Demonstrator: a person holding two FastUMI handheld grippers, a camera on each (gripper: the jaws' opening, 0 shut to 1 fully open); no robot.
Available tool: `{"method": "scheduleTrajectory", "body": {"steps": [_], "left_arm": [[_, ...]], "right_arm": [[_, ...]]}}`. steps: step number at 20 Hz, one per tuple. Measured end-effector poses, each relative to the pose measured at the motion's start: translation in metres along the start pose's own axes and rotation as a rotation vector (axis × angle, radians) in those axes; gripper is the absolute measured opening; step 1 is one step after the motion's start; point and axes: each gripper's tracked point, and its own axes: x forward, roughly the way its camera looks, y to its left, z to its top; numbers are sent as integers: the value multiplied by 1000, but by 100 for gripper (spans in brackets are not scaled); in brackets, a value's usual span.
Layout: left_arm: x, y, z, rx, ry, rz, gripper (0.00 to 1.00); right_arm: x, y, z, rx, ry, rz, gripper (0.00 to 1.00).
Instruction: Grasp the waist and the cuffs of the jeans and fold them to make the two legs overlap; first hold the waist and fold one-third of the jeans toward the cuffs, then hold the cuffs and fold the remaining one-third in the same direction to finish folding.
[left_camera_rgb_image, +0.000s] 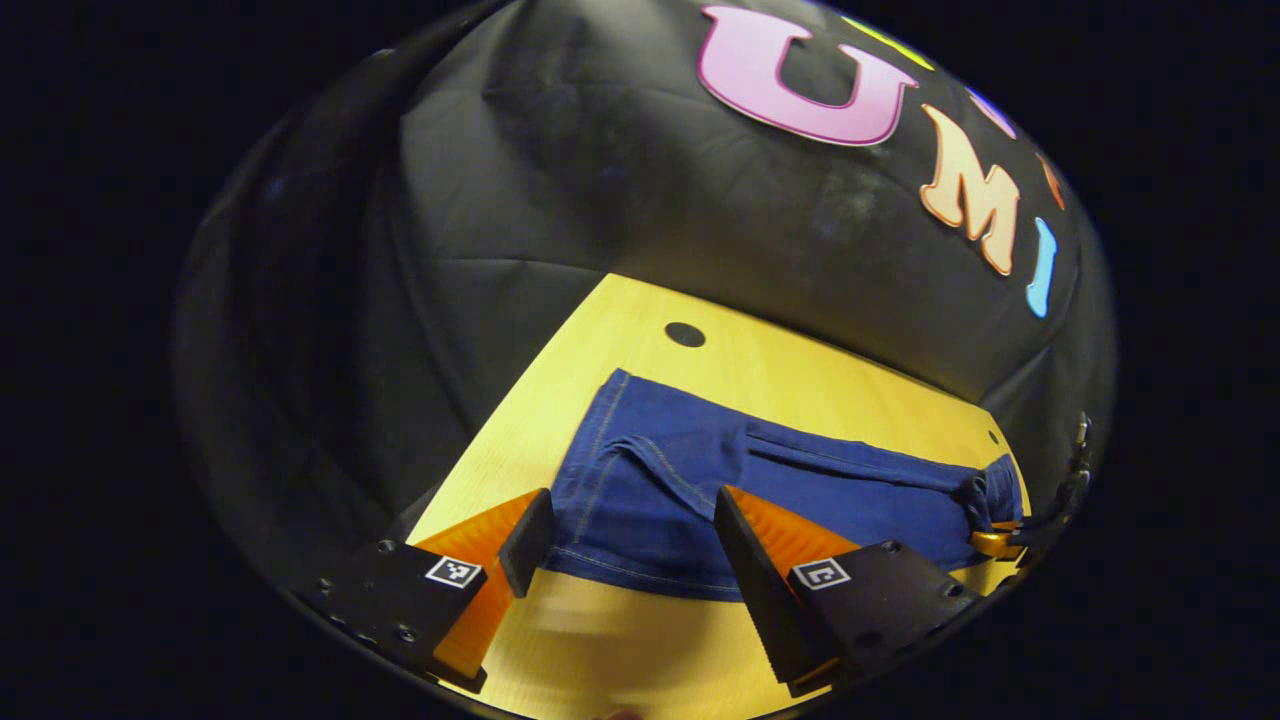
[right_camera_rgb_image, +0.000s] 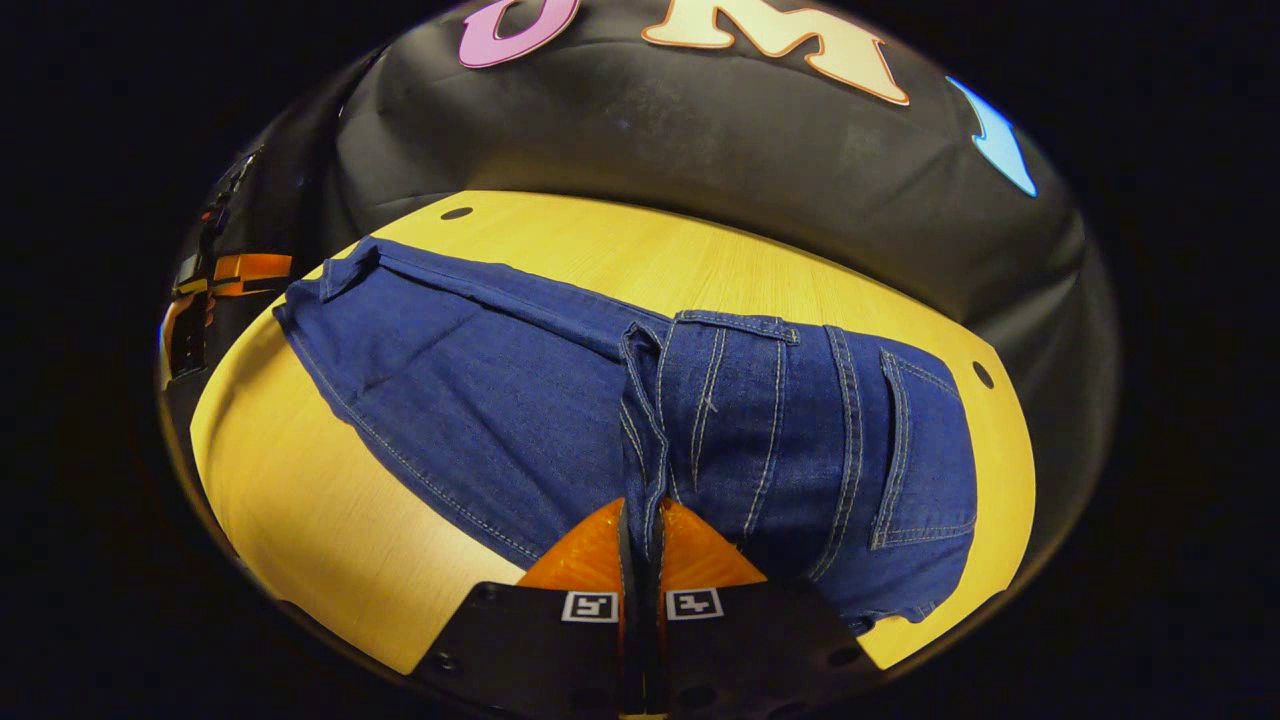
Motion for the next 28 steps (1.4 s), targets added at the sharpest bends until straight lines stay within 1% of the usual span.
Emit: {"method": "scheduleTrajectory", "body": {"steps": [1,2,6,8,9,10,11,12,13,14,15,16,17,18,20,21,22,23,24,25,26,27,28], "left_arm": [[4,4,-4,-2,10,9,96],[8,7,-6,-8,18,10,97],[20,9,-19,-31,53,-5,97],[23,7,-22,-32,63,-6,96],[26,7,-22,-29,62,-9,96],[27,7,-21,-25,61,-7,96],[29,9,-23,-18,67,-1,96],[30,8,-23,-11,74,2,95],[30,8,-23,-5,69,1,94],[30,7,-23,-3,72,0,96],[27,8,-24,3,69,-4,94],[27,8,-24,14,64,-11,93],[28,8,-26,18,63,-16,93],[27,8,-25,22,52,-22,92],[26,15,-24,32,38,-20,87],[28,24,-23,26,18,18,81],[29,26,-25,-5,21,27,70],[29,26,-21,-14,4,24,58],[29,27,-22,-23,11,23,46],[29,27,-22,-25,6,23,40],[29,26,-22,-24,12,16,41],[27,25,-22,-27,13,-2,39],[25,23,-23,-39,18,-8,34]], "right_arm": [[-1,0,1,-10,-1,-3,5],[0,2,2,-19,-1,-4,5],[0,0,-1,-4,10,-3,8],[-3,1,0,9,12,3,14],[-8,4,2,22,12,7,15],[-13,8,5,38,10,23,20],[-18,13,7,59,12,43,21],[-25,20,11,87,6,80,44],[-31,25,15,108,-5,98,68],[-39,22,21,115,-27,91,91],[-46,16,29,122,-52,71,94],[-52,8,35,139,-72,48,94],[-54,4,34,160,-76,33,92],[-61,0,37,189,-80,21,95],[-78,-9,48,253,-109,4,97],[-85,-14,51,277,-123,-8,94],[-91,-21,55,299,-139,-22,94],[-96,-25,57,316,-153,-34,94],[-101,-29,58,332,-162,-45,97],[-106,-33,57,343,-167,-56,96],[-109,-38,56,351,-169,-68,96],[-112,-43,54,355,-168,-81,92],[-113,-47,52,359,-165,-91,96]]}}
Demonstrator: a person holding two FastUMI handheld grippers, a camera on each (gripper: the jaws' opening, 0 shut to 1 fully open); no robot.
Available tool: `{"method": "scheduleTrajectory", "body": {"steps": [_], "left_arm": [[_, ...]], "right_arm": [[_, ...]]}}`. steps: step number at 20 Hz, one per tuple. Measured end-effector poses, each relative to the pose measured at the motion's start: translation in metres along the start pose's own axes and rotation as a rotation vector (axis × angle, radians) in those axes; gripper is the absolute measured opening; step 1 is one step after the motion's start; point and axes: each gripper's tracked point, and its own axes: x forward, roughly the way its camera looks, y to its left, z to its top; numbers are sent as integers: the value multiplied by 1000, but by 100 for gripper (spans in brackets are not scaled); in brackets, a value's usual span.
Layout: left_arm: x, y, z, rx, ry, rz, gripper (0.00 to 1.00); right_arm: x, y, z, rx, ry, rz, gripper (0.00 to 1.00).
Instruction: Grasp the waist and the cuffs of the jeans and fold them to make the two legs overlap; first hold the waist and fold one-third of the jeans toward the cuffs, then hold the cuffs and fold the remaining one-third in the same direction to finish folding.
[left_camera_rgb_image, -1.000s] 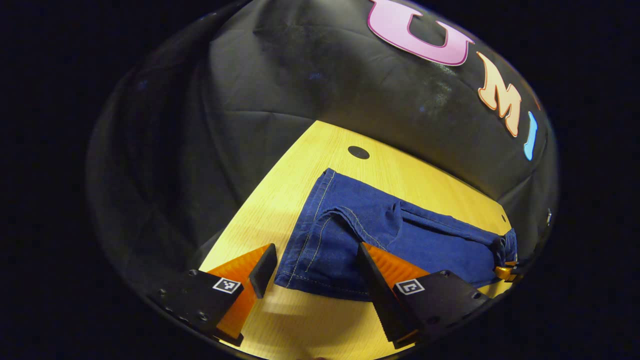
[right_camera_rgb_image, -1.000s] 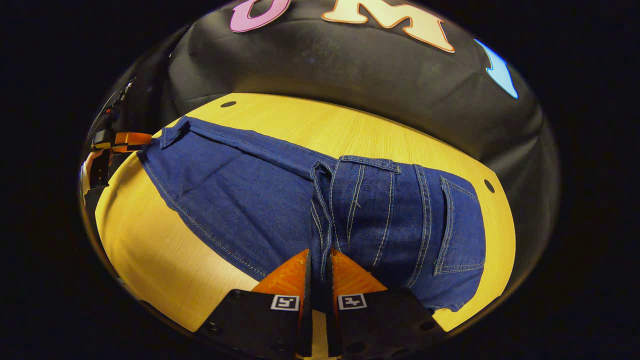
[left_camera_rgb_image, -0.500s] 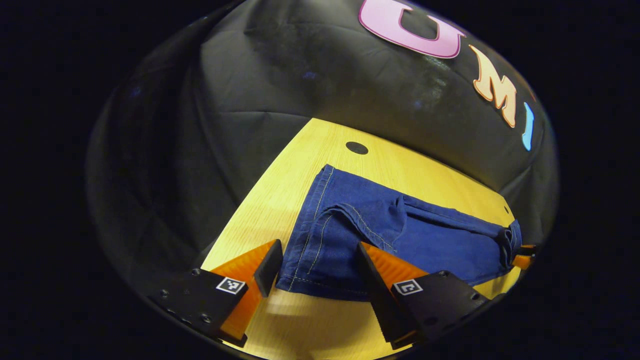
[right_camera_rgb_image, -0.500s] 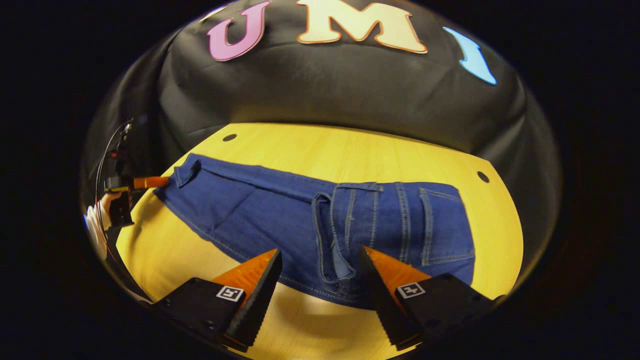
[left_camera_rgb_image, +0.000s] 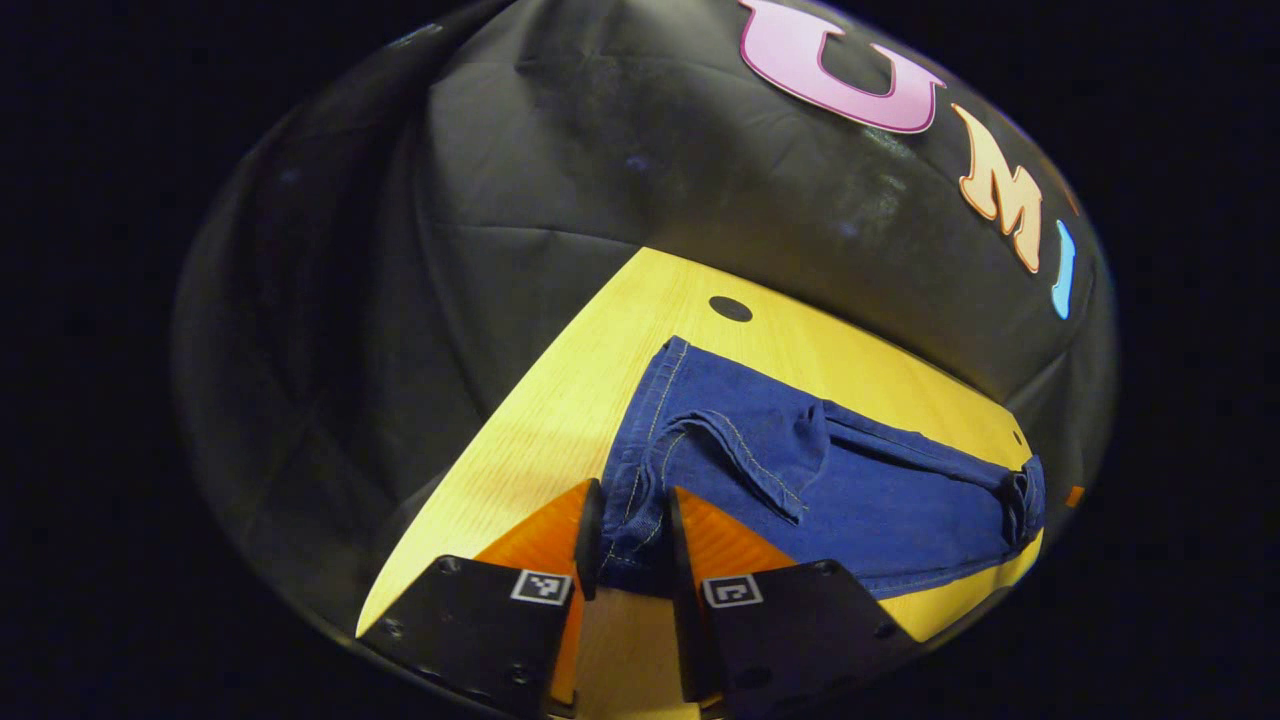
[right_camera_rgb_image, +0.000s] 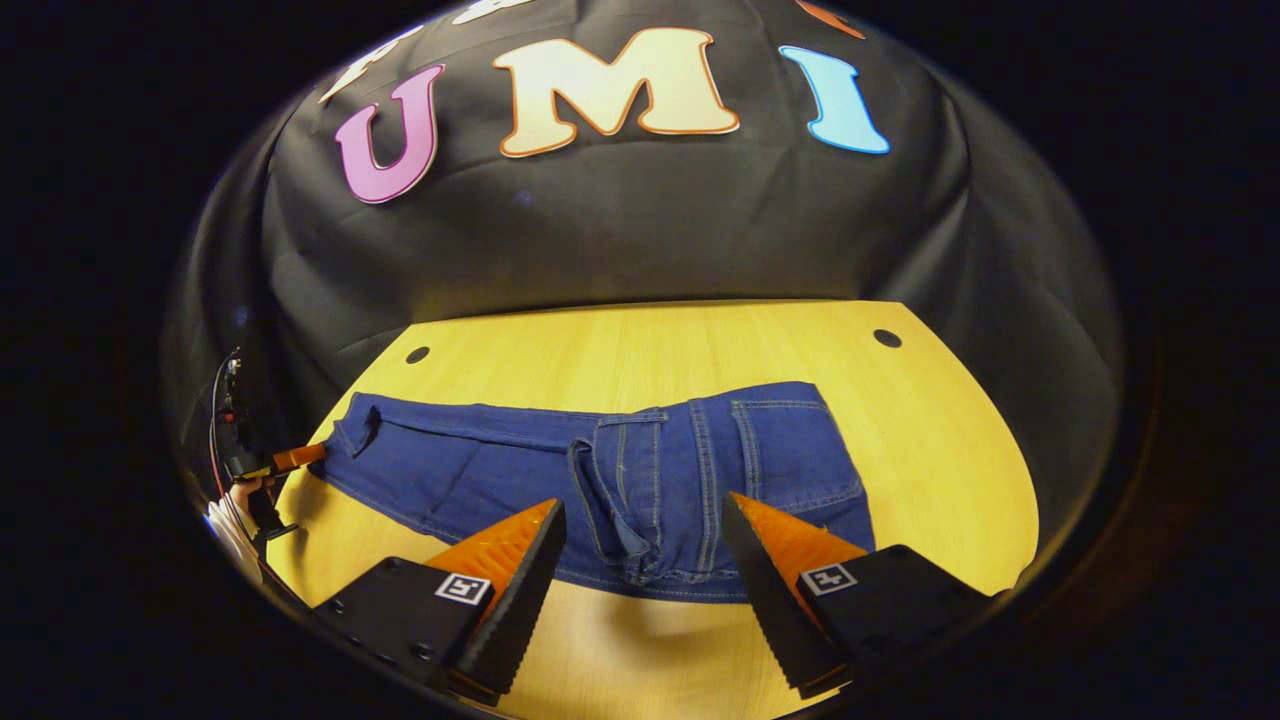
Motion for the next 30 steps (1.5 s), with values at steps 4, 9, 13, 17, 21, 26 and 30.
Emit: {"method": "scheduleTrajectory", "body": {"steps": [4,9,13,17,21,26,30], "left_arm": [[2,-7,3,-56,7,-58,9],[0,-6,10,-256,14,-96,0],[-12,-29,39,-270,-42,-139,0],[-16,-57,62,-232,-81,-174,0],[-3,-37,37,-111,-3,-32,0],[0,-20,36,-63,3,44,0],[3,-13,31,19,49,63,13]], "right_arm": [[-2,3,-2,22,2,-1,98],[-12,0,2,40,-6,-14,98],[-27,-21,10,59,-38,-54,98],[-39,-44,19,84,-69,-67,98],[-41,-75,21,77,-51,-66,98],[-40,-99,27,77,-48,-78,98],[-34,-95,25,68,-31,-74,98]]}}
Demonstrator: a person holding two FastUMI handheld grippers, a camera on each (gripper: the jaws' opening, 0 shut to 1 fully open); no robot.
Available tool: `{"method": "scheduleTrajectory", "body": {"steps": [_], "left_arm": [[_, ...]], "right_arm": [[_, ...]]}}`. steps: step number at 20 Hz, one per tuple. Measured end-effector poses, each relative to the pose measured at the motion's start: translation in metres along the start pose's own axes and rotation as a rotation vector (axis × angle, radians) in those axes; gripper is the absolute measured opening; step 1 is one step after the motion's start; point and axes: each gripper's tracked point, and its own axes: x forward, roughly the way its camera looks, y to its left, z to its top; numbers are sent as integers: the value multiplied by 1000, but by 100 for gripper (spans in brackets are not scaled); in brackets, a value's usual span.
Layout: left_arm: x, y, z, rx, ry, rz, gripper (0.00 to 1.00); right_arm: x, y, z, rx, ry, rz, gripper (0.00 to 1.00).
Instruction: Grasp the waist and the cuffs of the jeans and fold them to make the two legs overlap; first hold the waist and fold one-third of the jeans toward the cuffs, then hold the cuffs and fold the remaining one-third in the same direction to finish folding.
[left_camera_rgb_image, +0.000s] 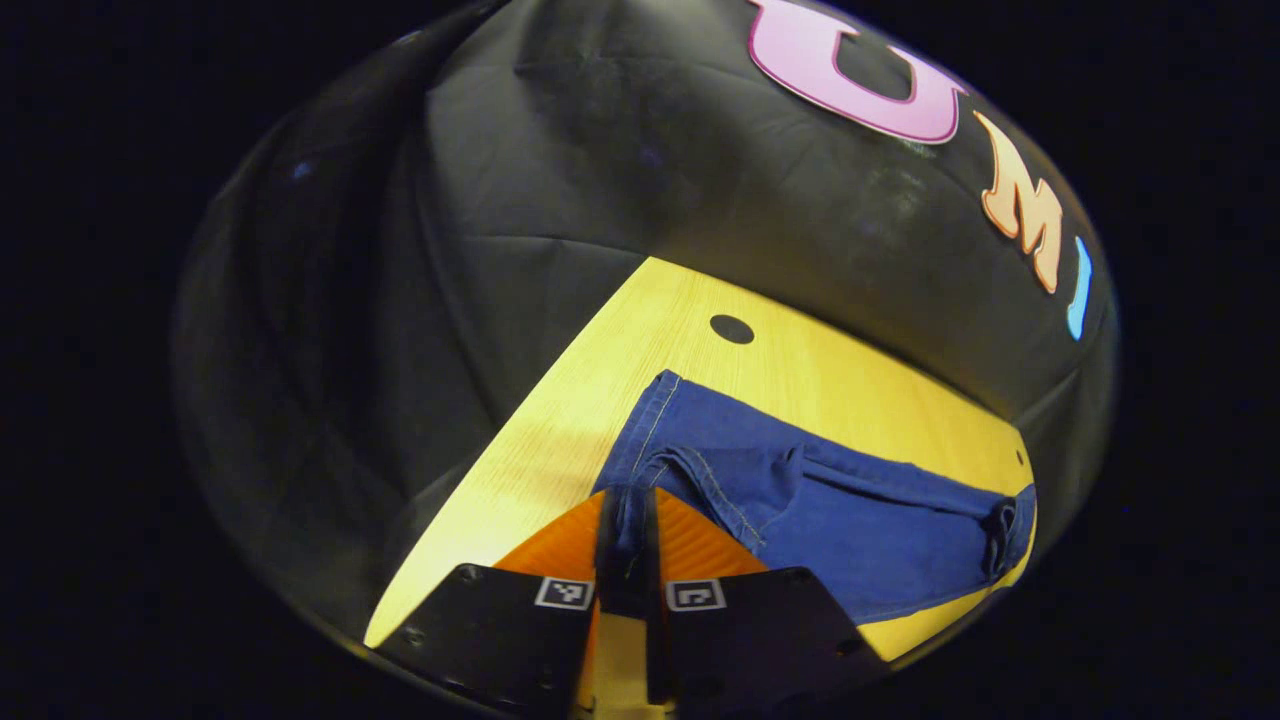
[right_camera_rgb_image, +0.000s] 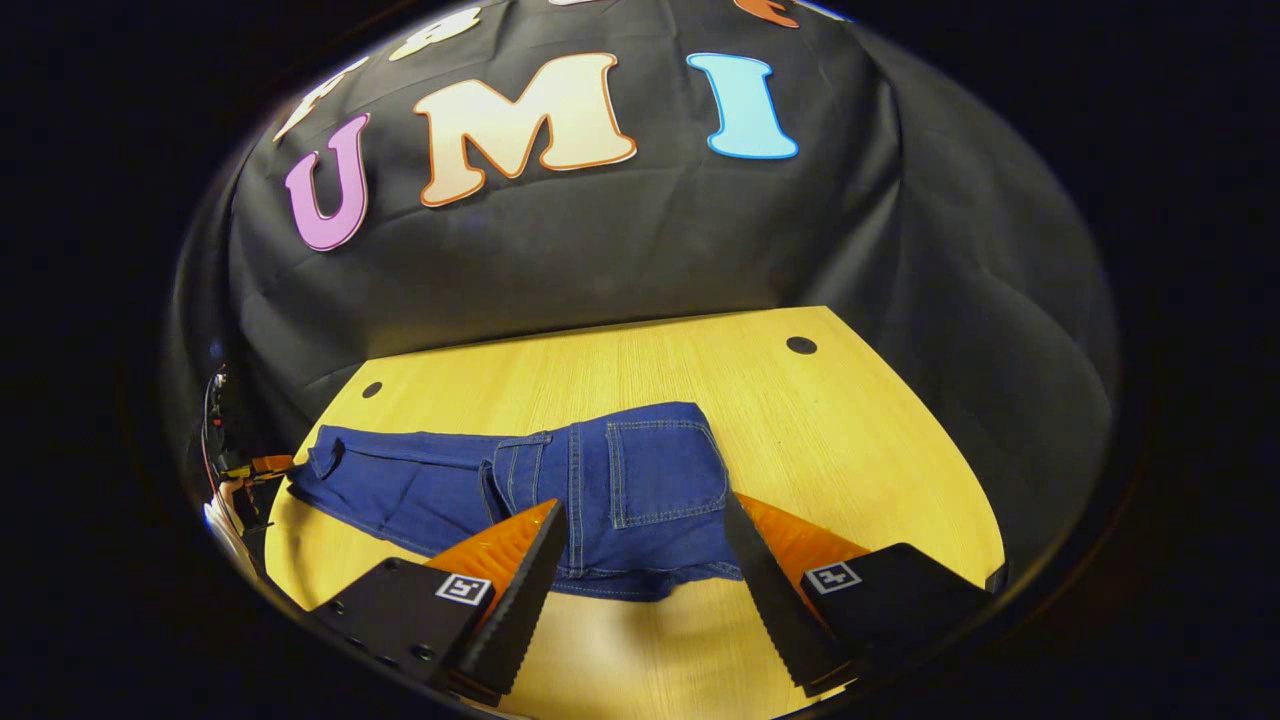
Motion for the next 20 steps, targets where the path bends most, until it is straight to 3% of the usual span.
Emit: {"method": "scheduleTrajectory", "body": {"steps": [4,12,13,16,20], "left_arm": [[6,8,-4,36,19,14,71],[13,14,-18,21,35,3,78],[12,14,-21,27,38,7,70],[11,14,-24,40,29,17,65],[13,18,-27,6,-13,46,43]], "right_arm": [[6,9,-5,-6,21,7,98],[10,16,-6,-20,32,6,98],[10,15,-7,-21,34,5,98],[10,16,-8,-28,35,6,98],[9,19,-13,-51,46,11,98]]}}
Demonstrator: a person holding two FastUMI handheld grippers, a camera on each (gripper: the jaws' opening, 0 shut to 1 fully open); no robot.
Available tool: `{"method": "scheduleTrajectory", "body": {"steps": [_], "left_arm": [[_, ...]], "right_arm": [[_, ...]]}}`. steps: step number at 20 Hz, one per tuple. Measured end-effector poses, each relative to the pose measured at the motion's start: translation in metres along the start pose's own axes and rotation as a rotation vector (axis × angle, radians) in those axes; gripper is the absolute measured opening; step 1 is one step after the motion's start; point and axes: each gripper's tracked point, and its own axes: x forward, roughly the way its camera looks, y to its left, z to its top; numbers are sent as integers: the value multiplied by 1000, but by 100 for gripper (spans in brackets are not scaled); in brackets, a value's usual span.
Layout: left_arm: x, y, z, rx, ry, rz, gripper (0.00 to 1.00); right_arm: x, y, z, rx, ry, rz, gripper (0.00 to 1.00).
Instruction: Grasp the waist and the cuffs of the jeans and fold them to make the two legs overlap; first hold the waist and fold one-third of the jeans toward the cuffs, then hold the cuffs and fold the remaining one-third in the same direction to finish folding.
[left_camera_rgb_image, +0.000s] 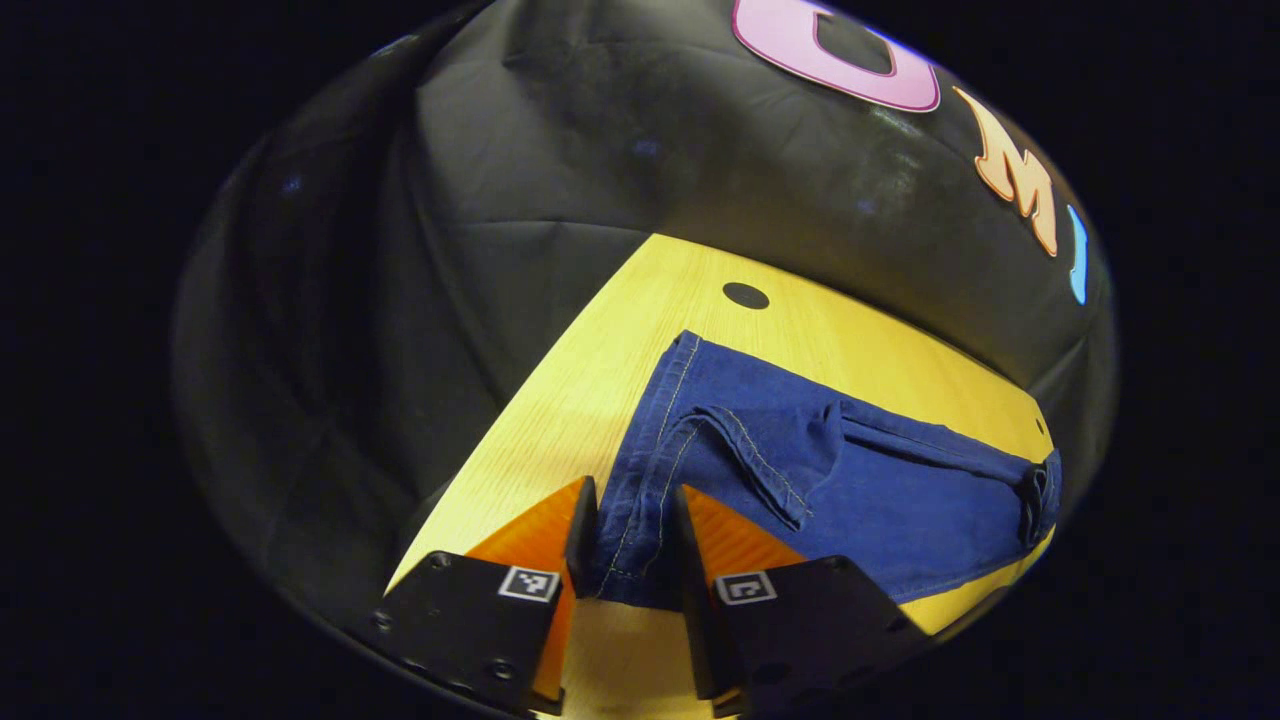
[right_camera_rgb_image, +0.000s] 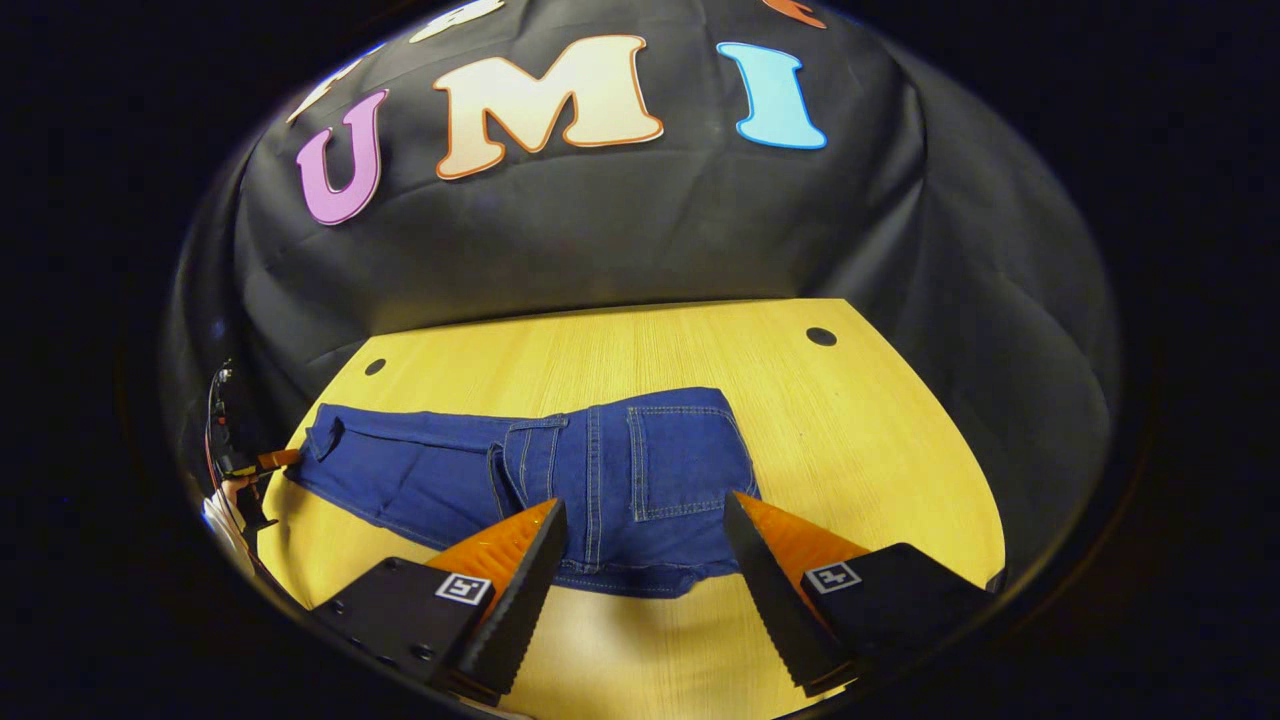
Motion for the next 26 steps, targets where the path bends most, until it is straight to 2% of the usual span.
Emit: {"method": "scheduleTrajectory", "body": {"steps": [1,2,3,5,10,16,20,26], "left_arm": [[-1,-5,2,-18,-14,-12,28],[-3,-8,0,-41,-17,-24,24],[-3,-8,2,-61,-28,-36,10],[-4,-8,4,-123,-34,-62,3],[-7,-12,9,-92,-31,-52,0],[-41,-52,52,-188,-124,-179,0],[-69,-104,77,-186,-178,-250,0],[-100,-222,98,-127,-218,-374,0]], "right_arm": [[1,1,-1,-5,3,3,98],[1,3,-1,-9,5,7,98],[1,5,-3,-12,8,11,98],[1,7,-4,-16,11,13,98],[-4,5,0,-10,1,3,98],[-9,-7,1,-29,-15,-12,98],[-11,-13,5,-20,-30,23,98],[-18,-40,20,-2,-72,72,98]]}}
